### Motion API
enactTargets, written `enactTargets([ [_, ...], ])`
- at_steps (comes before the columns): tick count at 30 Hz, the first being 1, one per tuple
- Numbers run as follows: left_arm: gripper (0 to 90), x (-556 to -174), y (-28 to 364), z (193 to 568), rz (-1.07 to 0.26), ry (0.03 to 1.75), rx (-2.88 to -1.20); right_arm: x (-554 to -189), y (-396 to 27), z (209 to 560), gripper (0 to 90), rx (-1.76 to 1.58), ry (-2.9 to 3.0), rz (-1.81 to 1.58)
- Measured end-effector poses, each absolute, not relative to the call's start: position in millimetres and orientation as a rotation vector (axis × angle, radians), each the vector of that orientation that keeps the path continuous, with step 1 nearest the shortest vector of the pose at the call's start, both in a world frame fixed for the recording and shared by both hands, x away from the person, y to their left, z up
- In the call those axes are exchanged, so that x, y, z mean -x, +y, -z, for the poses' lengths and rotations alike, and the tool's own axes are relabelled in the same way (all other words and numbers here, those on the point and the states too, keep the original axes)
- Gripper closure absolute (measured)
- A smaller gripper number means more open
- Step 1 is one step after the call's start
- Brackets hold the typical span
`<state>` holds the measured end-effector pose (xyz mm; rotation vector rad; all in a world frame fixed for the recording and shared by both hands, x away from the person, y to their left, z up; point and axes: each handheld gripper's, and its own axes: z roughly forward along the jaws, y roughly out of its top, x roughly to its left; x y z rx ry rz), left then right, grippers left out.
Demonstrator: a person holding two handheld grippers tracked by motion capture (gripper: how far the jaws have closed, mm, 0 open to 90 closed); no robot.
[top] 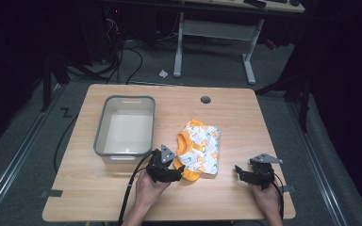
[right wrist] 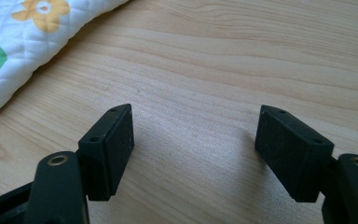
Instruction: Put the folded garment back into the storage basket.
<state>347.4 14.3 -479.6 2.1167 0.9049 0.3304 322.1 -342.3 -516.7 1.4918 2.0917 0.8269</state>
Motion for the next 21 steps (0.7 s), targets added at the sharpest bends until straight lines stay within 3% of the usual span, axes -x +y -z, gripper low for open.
enactTargets([
  [21,26.2,-370.0,-12.8,464.3,-0.316,0.864,-2.16,-322.1,-342.3,516.7,28.5,-1.492,2.092,-0.827],
])
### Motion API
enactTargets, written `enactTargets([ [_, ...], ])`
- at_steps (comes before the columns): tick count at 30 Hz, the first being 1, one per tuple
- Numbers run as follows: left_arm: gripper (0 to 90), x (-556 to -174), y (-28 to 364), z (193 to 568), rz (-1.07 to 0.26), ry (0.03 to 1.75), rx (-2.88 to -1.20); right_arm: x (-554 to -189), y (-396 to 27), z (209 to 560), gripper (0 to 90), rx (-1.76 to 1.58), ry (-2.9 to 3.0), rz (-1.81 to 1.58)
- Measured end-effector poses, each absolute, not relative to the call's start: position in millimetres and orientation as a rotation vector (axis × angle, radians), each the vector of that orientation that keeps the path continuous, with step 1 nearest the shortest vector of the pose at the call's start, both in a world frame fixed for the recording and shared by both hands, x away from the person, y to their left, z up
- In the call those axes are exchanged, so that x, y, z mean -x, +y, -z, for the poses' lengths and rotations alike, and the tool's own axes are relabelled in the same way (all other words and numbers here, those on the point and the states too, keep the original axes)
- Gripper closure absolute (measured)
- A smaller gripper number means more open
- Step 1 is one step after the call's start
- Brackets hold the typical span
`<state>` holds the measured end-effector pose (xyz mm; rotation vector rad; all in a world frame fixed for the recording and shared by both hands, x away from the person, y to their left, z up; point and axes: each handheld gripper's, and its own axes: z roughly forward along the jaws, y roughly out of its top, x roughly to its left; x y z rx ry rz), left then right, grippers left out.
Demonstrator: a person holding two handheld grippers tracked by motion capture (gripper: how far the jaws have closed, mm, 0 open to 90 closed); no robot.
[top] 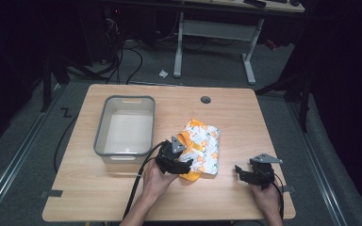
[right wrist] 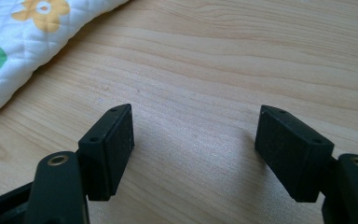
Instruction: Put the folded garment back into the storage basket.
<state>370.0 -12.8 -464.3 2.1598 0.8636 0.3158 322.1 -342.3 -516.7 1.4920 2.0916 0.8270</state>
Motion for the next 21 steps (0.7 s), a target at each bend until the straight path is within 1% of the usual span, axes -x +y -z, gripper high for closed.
enactTargets([
  [12,24.4,-389.9,-27.6,465.3,-0.271,0.867,-2.185,-322.1,-342.3,516.7,28.5,-1.492,2.092,-0.827],
  [21,24.4,-401.7,-37.7,467.6,-0.286,0.872,-2.196,-322.2,-342.3,516.7,28.5,-1.492,2.091,-0.827],
])
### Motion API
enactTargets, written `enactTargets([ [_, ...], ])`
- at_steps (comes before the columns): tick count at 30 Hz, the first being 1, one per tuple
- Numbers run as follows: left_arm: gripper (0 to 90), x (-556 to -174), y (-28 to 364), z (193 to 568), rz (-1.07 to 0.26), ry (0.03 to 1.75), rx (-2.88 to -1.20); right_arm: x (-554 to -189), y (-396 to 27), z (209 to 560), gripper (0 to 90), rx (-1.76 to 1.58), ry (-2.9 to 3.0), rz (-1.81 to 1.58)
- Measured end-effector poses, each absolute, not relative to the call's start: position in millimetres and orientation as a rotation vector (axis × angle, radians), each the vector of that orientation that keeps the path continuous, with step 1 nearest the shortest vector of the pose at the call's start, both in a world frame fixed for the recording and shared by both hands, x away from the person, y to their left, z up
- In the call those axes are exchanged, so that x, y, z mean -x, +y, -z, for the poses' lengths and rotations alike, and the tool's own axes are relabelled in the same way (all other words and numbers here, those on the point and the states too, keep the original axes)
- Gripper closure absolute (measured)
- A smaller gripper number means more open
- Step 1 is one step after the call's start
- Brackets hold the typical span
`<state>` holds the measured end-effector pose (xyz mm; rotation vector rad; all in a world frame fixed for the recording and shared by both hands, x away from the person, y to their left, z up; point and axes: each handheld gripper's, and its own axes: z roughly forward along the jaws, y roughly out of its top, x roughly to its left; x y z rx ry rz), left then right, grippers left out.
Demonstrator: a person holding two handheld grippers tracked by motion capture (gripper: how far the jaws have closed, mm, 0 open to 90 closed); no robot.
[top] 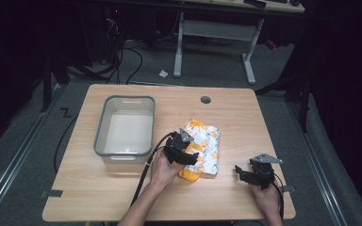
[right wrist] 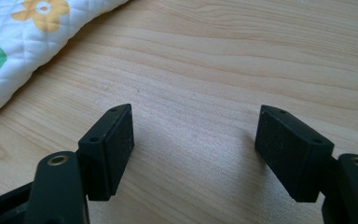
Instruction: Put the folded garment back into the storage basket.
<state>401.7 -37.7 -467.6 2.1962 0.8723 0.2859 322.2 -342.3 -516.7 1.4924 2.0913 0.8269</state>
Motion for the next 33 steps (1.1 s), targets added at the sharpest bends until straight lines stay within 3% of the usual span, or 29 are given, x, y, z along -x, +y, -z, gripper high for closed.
enactTargets([
  [33,23.2,-434.1,-57.6,510.7,-0.238,1.052,-2.249,-322.3,-342.1,516.7,28.5,-1.497,2.088,-0.826],
])
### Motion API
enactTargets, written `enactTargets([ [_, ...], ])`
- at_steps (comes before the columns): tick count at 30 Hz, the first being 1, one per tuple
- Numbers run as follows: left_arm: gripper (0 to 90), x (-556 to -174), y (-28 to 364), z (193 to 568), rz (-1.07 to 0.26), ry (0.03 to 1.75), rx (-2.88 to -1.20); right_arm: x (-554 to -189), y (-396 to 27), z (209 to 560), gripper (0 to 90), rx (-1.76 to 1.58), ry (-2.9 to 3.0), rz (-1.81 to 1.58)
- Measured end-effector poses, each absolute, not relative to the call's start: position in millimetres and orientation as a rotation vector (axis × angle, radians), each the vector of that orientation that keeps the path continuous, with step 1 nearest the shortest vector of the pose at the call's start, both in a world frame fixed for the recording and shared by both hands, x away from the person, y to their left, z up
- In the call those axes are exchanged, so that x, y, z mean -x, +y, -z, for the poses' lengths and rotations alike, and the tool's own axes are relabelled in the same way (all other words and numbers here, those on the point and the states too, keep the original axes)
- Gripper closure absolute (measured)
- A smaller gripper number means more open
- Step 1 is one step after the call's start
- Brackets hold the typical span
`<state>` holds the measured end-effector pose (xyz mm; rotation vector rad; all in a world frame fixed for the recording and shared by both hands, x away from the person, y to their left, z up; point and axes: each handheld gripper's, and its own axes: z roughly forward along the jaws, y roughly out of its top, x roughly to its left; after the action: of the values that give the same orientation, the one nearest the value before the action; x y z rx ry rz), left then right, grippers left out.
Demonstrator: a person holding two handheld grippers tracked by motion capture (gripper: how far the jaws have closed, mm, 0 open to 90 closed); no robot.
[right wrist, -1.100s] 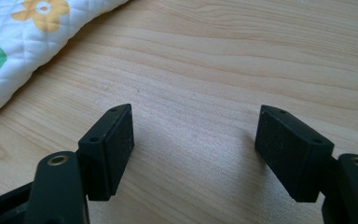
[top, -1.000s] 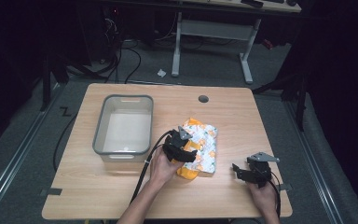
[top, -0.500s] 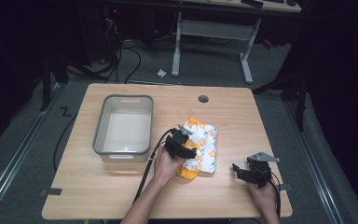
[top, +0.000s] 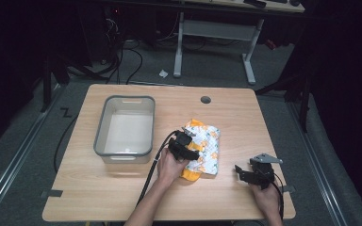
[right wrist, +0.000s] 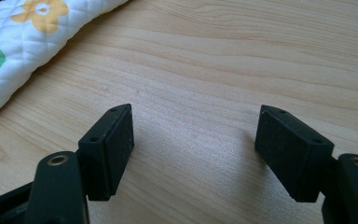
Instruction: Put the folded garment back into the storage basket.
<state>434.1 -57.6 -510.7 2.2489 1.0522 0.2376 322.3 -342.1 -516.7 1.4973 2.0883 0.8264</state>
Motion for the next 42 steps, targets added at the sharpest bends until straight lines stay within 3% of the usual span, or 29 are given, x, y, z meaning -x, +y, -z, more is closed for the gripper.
enactTargets([
  [6,27.9,-434.0,-57.3,510.6,-0.222,1.039,-2.258,-322.3,-342.1,516.7,28.5,-1.498,2.088,-0.826],
  [11,51.1,-430.3,-59.4,508.2,-0.184,1.0,-2.258,-322.3,-342.1,516.8,28.5,-1.496,2.088,-0.826],
  [18,70.1,-429.6,-59.3,507.7,-0.123,0.99,-2.245,-322.3,-342.1,516.7,28.5,-1.497,2.088,-0.826],
  [25,74.1,-428.3,-54.7,501.0,-0.11,0.986,-2.207,-322.3,-342.1,516.7,28.5,-1.497,2.089,-0.826],
  [42,74.4,-415.7,-36.6,469.7,-0.113,0.93,-2.111,-322.3,-342.2,516.7,28.5,-1.496,2.089,-0.826],
])
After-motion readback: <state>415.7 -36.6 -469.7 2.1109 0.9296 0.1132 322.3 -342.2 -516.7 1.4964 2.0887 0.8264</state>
